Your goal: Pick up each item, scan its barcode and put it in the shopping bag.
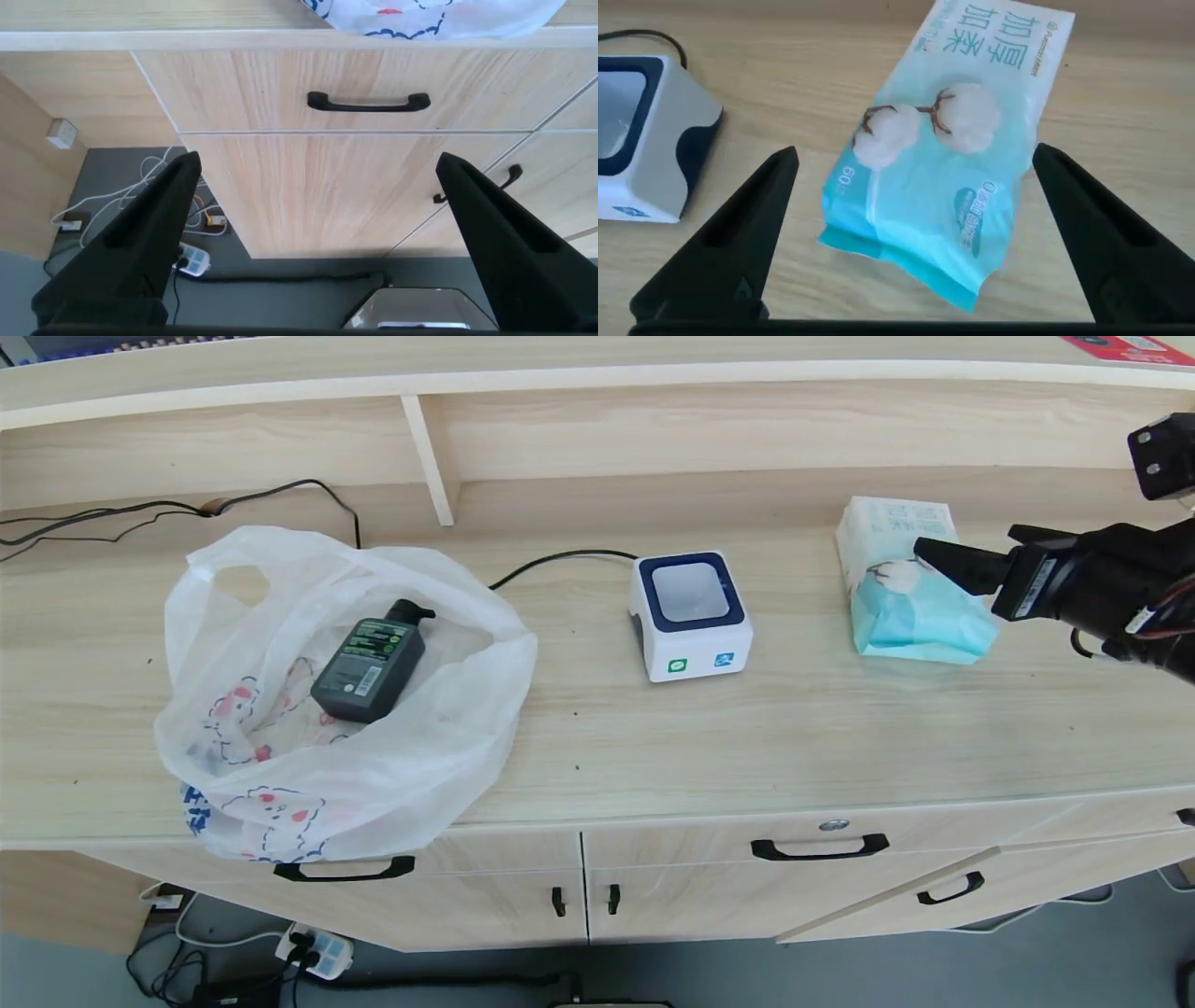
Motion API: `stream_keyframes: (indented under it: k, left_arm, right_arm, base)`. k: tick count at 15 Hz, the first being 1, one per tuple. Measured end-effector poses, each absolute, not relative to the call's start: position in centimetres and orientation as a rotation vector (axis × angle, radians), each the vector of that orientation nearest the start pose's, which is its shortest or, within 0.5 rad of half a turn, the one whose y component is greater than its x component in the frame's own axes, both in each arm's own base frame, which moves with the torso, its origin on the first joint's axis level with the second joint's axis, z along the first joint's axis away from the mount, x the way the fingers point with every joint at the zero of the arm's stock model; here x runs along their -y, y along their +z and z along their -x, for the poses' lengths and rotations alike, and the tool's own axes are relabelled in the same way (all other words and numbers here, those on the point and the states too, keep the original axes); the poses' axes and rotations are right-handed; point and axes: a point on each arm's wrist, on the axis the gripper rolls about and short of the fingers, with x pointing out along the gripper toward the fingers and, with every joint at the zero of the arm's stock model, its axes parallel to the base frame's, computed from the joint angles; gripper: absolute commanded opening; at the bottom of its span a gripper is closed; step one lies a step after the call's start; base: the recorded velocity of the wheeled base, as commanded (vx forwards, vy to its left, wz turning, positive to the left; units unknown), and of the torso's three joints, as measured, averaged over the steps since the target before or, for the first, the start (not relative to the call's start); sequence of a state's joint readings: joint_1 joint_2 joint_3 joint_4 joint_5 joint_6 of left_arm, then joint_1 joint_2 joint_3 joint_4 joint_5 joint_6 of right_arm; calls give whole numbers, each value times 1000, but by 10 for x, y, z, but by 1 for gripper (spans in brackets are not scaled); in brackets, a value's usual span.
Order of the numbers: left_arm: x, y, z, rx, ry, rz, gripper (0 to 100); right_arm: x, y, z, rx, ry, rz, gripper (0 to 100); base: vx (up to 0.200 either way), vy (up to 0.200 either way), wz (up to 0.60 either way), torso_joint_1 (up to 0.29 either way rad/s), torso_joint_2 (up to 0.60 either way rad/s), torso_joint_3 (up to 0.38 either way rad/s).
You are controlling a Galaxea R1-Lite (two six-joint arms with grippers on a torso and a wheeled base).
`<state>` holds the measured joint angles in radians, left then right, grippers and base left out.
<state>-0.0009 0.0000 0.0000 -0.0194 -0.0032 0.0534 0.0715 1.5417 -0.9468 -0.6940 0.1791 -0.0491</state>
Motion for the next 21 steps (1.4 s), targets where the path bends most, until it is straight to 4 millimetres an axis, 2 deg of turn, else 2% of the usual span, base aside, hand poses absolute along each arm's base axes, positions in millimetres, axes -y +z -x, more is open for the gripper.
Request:
stream_keyframes:
  k: [2, 6, 12, 17, 21]
  left_arm:
    - [0, 78, 23, 20, -4, -53, 100]
    - [0, 78, 23, 21, -3, -54, 100]
    - [0, 78, 23, 21, -4, -75, 100]
    - [0, 78, 23, 23, -3, -75, 100]
    - [0, 78, 23, 23, -4, -75, 100]
  right_arm:
    - [-24, 274, -286, -8, 241, 66, 100]
    - [-26, 288, -310, 16, 224, 85, 100]
    - [-32, 263, -340, -108, 208, 82, 100]
    - [-34, 264, -363, -104, 205, 80, 100]
    - [-33, 274, -368, -159, 145, 88, 100]
  base:
    - [0, 0, 0, 0, 0, 0]
    - [0, 0, 0, 0, 0, 0]
    - [0, 0, 0, 0, 0, 0]
    - [0, 0, 0, 0, 0, 0]
    - [0, 0, 0, 0, 0, 0]
